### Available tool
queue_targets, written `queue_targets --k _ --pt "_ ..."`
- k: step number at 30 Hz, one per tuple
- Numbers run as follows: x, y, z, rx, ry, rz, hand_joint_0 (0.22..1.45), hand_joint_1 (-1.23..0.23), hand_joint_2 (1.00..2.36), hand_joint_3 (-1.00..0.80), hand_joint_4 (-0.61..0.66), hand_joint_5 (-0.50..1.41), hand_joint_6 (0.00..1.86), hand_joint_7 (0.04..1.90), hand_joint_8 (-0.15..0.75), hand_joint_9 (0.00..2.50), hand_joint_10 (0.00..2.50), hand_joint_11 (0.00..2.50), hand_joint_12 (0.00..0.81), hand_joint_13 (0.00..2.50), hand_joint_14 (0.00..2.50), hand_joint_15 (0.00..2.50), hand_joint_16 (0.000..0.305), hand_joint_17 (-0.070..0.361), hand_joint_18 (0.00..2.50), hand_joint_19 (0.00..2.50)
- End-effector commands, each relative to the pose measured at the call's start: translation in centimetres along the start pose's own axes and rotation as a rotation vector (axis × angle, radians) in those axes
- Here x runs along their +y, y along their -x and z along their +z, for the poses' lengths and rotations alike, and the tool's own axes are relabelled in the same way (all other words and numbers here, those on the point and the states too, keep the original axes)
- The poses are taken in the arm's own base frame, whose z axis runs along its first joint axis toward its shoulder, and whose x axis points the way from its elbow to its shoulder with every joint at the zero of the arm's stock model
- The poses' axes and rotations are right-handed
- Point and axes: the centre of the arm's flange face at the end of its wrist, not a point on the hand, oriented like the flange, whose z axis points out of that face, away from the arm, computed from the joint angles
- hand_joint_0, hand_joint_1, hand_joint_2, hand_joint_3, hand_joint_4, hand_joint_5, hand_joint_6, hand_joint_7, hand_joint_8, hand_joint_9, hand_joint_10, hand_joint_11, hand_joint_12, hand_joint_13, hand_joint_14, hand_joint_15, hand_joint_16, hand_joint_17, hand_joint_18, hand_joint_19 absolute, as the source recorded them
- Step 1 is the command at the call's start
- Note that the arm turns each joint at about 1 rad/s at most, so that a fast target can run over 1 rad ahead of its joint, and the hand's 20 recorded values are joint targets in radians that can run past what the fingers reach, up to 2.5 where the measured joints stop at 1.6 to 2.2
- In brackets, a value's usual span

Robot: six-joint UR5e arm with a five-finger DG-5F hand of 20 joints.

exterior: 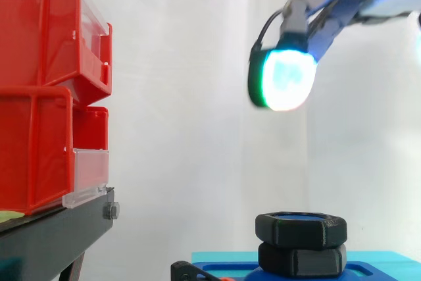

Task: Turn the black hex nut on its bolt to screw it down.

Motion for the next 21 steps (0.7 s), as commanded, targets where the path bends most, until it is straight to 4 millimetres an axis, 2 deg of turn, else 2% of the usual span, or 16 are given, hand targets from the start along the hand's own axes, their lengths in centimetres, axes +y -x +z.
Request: queue_targets --k 1,2,4,6,10,13,16,21 --pt "1.1 -0.1 -4.3 -0.019 -0.053 0.032 0.40 -0.47 1.00 -0.50 0.29 -0.20 0.50 0.83 0.348 0.62 0.01 0.40 0.406 0.52 0.00 0.14 0.061 0.137 0.64 0.40" --pt "1.7 0.4 -6.4 -0.053 -0.077 0.067 0.40 -0.47 1.00 -0.50 0.29 -0.20 0.50 0.82 0.346 0.62 0.01 0.40 0.404 0.52 0.00 0.13 0.060 0.136 0.64 0.41" --pt "2.0 0.8 -7.5 -0.077 -0.092 0.094 0.41 -0.46 1.00 -0.50 0.29 -0.20 0.50 0.82 0.343 0.62 0.01 0.41 0.403 0.52 0.00 0.14 0.060 0.135 0.63 0.41" --pt "2.4 0.9 -10.0 -0.106 -0.157 0.186 0.41 -0.46 1.00 -0.50 0.29 -0.20 0.50 0.82 0.344 0.62 0.01 0.40 0.401 0.52 0.00 0.14 0.060 0.134 0.63 0.41" --pt "2.4 0.6 -12.9 -0.132 -0.264 0.361 0.42 -0.46 1.00 -0.50 0.28 -0.20 0.50 0.82 0.338 0.62 0.01 0.40 0.396 0.52 0.00 0.14 0.059 0.132 0.63 0.41" --pt "2.4 0.3 -13.9 -0.151 -0.314 0.462 0.43 -0.45 1.00 -0.50 0.28 -0.20 0.50 0.82 0.334 0.62 0.01 0.40 0.393 0.51 0.00 0.15 0.058 0.130 0.62 0.42" --pt "2.4 -0.6 -14.1 -0.156 -0.350 0.557 0.43 -0.46 1.00 -0.50 0.28 -0.20 0.50 0.83 0.334 0.62 0.01 0.40 0.390 0.51 0.00 0.14 0.057 0.129 0.62 0.42" --pt "2.7 -0.6 -13.9 -0.157 -0.337 0.581 0.44 -0.46 1.00 -0.50 0.27 -0.20 0.50 0.82 0.329 0.62 0.01 0.41 0.384 0.51 0.00 0.15 0.056 0.127 0.61 0.42"
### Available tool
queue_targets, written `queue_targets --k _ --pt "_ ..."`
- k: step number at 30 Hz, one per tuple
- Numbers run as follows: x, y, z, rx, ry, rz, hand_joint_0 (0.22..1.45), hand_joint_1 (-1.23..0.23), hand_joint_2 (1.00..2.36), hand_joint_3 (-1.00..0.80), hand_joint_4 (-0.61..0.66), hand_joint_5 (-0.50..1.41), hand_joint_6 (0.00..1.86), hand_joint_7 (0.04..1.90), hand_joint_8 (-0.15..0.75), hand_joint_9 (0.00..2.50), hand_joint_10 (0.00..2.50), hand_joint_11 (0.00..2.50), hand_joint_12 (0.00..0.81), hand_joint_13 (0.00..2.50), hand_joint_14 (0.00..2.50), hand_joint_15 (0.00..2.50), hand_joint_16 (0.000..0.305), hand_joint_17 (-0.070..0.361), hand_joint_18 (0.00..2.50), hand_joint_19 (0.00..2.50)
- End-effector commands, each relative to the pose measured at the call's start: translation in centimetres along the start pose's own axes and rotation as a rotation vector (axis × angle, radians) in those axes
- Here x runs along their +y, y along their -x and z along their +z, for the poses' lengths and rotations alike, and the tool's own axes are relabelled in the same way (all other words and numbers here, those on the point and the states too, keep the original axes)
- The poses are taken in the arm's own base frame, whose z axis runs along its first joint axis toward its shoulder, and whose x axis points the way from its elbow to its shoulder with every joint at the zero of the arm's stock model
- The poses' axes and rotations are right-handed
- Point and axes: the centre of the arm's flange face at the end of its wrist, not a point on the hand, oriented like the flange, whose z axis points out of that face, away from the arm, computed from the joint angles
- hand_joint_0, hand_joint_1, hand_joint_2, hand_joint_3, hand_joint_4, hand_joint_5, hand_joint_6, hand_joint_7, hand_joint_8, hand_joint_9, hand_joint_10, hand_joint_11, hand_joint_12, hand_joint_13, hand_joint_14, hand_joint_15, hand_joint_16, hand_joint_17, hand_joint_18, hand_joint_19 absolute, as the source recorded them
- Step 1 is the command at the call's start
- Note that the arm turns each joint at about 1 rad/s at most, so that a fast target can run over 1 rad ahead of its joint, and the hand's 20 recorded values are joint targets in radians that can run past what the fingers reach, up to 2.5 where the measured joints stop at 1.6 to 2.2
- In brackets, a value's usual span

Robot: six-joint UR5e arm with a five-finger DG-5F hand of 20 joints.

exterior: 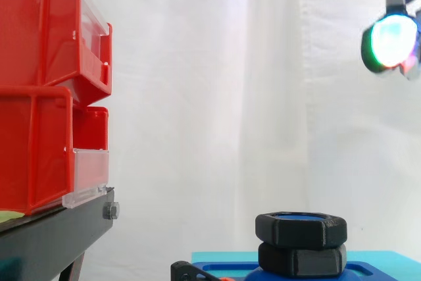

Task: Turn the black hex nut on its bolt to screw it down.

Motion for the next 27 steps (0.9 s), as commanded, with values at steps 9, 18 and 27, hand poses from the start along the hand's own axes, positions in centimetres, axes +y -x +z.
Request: queue_targets --k 9,18,27 --pt "-0.8 -0.5 -0.2 -0.024 -0.069 0.333 0.45 -0.45 1.00 -0.50 0.27 -0.20 0.50 0.82 0.326 0.62 0.01 0.41 0.381 0.51 0.00 0.15 0.056 0.125 0.61 0.42" --pt "-2.1 -2.8 0.0 -0.105 -0.085 0.639 0.45 -0.45 1.00 -0.50 0.25 -0.21 0.50 0.81 0.316 0.59 0.01 0.39 0.385 0.43 0.00 0.12 0.056 0.126 0.56 0.41" --pt "-2.2 -3.1 -0.3 -0.096 -0.127 0.617 0.42 -0.46 1.00 -0.50 0.18 -0.23 0.50 0.74 0.290 0.49 0.01 0.30 0.382 0.23 0.00 0.03 0.063 0.142 0.25 0.24"
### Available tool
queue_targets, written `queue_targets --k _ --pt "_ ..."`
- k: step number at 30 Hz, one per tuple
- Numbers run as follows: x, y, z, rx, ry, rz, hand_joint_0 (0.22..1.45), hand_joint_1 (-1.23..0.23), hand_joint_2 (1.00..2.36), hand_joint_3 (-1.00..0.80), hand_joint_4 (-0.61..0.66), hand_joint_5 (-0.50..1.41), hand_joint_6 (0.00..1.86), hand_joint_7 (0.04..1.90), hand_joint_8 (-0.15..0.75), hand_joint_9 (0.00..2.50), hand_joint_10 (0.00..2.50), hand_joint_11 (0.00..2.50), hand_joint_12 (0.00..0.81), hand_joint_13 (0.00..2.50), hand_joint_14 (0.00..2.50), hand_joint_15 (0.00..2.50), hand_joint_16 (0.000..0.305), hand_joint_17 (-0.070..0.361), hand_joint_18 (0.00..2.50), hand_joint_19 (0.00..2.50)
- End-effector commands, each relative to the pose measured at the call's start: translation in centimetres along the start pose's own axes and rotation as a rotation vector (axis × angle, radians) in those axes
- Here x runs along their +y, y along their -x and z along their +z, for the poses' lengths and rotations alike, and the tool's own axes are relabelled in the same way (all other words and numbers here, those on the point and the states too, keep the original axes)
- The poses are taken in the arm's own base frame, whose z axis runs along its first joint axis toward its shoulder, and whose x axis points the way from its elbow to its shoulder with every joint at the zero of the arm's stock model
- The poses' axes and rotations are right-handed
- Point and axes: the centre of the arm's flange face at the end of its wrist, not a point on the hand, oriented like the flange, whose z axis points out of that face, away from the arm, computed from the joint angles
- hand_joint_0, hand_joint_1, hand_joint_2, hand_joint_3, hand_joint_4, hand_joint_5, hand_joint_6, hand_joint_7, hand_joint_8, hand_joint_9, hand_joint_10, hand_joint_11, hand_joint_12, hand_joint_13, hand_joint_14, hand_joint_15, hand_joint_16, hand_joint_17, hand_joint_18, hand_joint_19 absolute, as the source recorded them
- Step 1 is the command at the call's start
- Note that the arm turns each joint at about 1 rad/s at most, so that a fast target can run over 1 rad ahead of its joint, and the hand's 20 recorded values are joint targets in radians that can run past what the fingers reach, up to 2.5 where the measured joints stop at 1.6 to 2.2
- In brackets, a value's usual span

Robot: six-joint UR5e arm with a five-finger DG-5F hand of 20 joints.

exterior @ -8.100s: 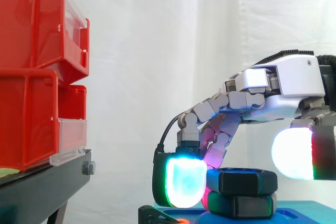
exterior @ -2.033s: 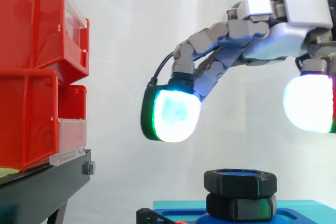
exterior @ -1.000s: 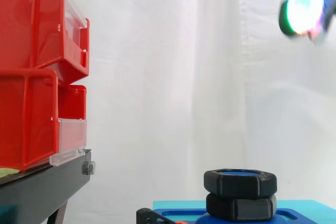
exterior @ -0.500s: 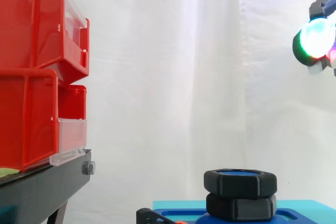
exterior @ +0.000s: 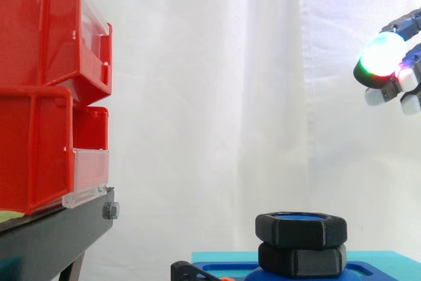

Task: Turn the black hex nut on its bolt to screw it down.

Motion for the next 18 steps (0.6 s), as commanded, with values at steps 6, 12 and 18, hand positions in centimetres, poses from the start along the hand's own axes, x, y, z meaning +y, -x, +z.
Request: queue_targets --k 6,12,18 --pt "-0.22 -0.09 -0.22 0.008 -0.021 0.007 0.45 -0.41 1.00 -0.50 0.18 -0.23 0.50 0.73 0.284 0.45 0.01 0.26 0.387 0.18 0.00 0.00 0.064 0.143 0.15 0.21" --pt "-0.20 -0.08 -0.20 0.008 -0.019 0.007 0.49 -0.45 1.00 -0.50 0.19 -0.22 0.50 0.72 0.279 0.48 0.00 0.21 0.368 0.14 0.00 0.00 0.058 0.132 0.09 0.17" --pt "-0.20 -0.08 -0.20 0.008 -0.019 0.007 0.51 -0.47 1.00 -0.50 0.18 -0.22 0.50 0.70 0.270 0.46 0.00 0.17 0.361 0.12 0.00 0.00 0.057 0.128 0.11 0.13"
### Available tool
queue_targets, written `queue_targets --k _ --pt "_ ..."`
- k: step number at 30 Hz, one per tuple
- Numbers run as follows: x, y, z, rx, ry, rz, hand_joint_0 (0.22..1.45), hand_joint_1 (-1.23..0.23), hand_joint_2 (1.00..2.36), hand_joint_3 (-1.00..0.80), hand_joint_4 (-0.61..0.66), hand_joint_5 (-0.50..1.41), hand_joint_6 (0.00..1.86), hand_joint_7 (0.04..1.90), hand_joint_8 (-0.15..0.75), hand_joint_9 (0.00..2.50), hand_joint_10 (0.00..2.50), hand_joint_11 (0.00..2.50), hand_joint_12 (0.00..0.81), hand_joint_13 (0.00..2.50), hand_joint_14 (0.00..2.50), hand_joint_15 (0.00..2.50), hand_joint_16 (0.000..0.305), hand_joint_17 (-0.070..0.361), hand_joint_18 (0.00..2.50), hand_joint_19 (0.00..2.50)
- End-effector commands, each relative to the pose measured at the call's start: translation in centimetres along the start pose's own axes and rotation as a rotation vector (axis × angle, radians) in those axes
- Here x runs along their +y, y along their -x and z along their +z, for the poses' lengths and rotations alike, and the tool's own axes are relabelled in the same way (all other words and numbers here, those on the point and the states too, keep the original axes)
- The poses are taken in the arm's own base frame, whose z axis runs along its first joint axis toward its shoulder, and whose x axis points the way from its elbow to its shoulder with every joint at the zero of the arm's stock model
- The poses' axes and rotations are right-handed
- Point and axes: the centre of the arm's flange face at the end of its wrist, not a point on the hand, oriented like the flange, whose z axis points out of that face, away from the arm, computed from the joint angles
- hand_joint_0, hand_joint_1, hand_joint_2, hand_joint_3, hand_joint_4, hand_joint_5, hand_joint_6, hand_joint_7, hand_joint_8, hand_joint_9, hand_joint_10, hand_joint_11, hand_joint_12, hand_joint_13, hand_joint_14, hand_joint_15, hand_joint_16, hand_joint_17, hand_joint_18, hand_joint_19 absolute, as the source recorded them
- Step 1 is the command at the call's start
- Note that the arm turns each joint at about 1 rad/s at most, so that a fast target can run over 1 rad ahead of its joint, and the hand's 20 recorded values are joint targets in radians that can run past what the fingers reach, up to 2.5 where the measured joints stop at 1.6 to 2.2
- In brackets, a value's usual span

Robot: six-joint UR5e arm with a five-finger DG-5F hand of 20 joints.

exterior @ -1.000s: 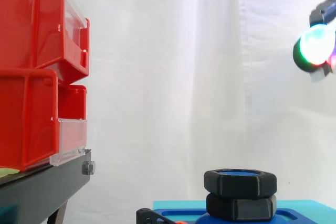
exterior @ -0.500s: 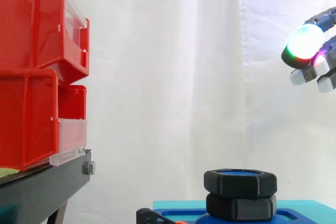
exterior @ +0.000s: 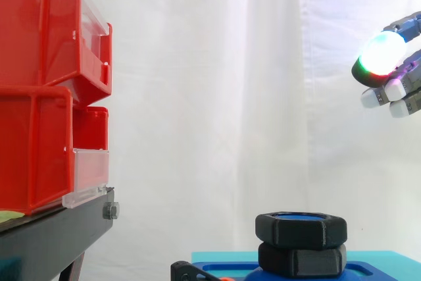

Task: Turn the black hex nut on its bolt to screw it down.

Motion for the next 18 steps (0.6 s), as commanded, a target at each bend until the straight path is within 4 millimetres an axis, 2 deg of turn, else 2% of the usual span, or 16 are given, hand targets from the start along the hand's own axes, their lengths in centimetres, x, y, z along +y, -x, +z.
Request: queue_targets --k 1,5,9,16,18 --pt "-0.04 0.07 -0.01 -0.001 -0.001 0.000 0.51 -0.48 1.00 -0.50 0.18 -0.22 0.50 0.70 0.262 0.43 0.00 0.15 0.361 0.11 0.00 0.00 0.057 0.128 0.11 0.13" --pt "0.00 -0.01 0.00 0.000 0.000 0.000 0.51 -0.46 1.00 -0.50 0.14 -0.25 0.50 0.67 0.247 0.36 0.00 0.12 0.360 0.05 0.00 0.00 0.057 0.127 0.04 0.16" --pt "-0.07 -0.04 -0.02 0.001 -0.002 0.000 0.50 -0.43 1.00 -0.50 0.05 -0.30 0.50 0.59 0.258 0.39 0.00 0.05 0.350 0.00 0.00 0.00 0.056 0.126 0.00 0.16" --pt "0.00 -0.01 0.00 0.000 0.000 0.000 0.49 -0.42 1.00 -0.50 0.05 -0.30 0.50 0.60 0.262 0.24 0.00 0.06 0.360 0.00 0.00 0.00 0.058 0.129 0.00 0.18" --pt "0.00 -0.01 0.00 0.000 0.000 0.000 0.48 -0.42 1.00 -0.50 0.08 -0.30 0.50 0.63 0.309 0.27 0.00 0.10 0.381 0.00 0.00 0.00 0.061 0.136 0.00 0.20"
